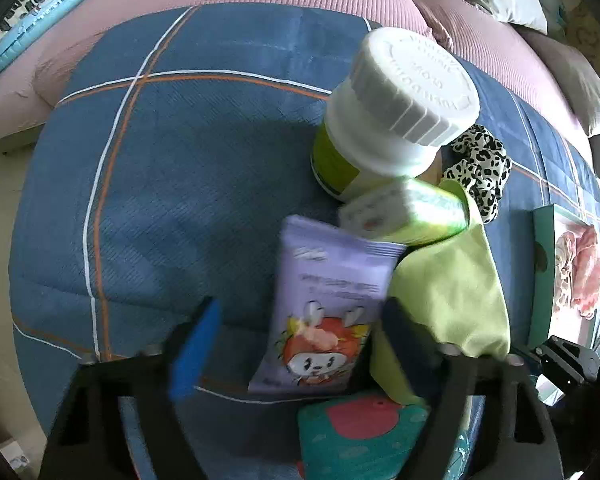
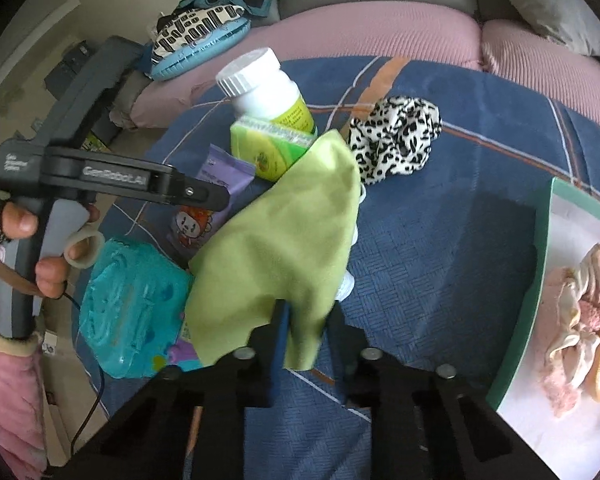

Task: Organize soft objects
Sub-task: 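Grasp purple baby-wipes pack with left tool while right tool grasps green cloth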

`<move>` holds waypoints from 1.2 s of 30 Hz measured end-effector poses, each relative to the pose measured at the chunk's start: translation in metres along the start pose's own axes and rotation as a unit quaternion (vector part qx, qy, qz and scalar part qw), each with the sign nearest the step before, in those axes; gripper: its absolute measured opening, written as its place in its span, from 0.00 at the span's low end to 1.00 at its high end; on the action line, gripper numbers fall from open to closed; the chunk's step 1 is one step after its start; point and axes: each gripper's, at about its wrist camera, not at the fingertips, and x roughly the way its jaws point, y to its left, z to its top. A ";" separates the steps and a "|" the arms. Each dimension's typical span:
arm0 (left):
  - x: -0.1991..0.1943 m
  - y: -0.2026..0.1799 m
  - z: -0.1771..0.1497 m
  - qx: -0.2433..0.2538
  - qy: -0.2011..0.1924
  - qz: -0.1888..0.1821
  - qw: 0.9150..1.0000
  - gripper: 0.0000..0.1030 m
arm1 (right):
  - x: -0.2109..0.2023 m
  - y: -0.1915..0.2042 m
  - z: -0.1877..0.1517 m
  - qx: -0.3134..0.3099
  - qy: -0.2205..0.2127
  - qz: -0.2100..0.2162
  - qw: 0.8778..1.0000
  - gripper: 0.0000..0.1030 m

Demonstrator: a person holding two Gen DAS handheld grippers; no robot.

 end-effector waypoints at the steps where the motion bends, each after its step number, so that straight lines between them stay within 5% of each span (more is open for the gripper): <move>1: 0.002 0.000 0.002 -0.002 0.005 -0.005 1.000 0.67 | -0.002 -0.001 0.000 0.002 -0.003 0.001 1.000 0.13; 4: 0.007 0.000 0.006 -0.004 0.015 -0.012 1.000 0.64 | -0.007 -0.004 0.001 0.006 -0.008 0.002 1.000 0.09; 8: 0.013 -0.005 0.012 -0.004 0.022 -0.016 1.000 0.45 | -0.010 -0.008 0.002 0.009 -0.014 0.001 1.000 0.08; 11: 0.014 -0.008 0.011 -0.001 0.019 -0.017 1.000 0.42 | -0.011 -0.010 0.002 0.014 -0.015 0.003 1.000 0.08; 13: 0.009 -0.013 0.008 0.000 0.015 -0.021 1.000 0.27 | -0.008 -0.013 0.006 0.016 -0.017 0.004 1.000 0.08; 18: -0.009 -0.016 0.005 -0.002 -0.005 -0.025 1.000 0.15 | -0.014 -0.014 0.008 0.018 -0.032 0.021 0.999 0.06; 28: -0.053 -0.005 -0.018 -0.038 -0.061 -0.027 0.997 0.14 | -0.039 -0.018 0.012 0.031 -0.067 0.062 0.995 0.05; 36: -0.095 0.004 -0.048 -0.081 -0.140 -0.019 0.987 0.14 | -0.055 -0.028 0.013 0.045 -0.083 0.071 0.993 0.05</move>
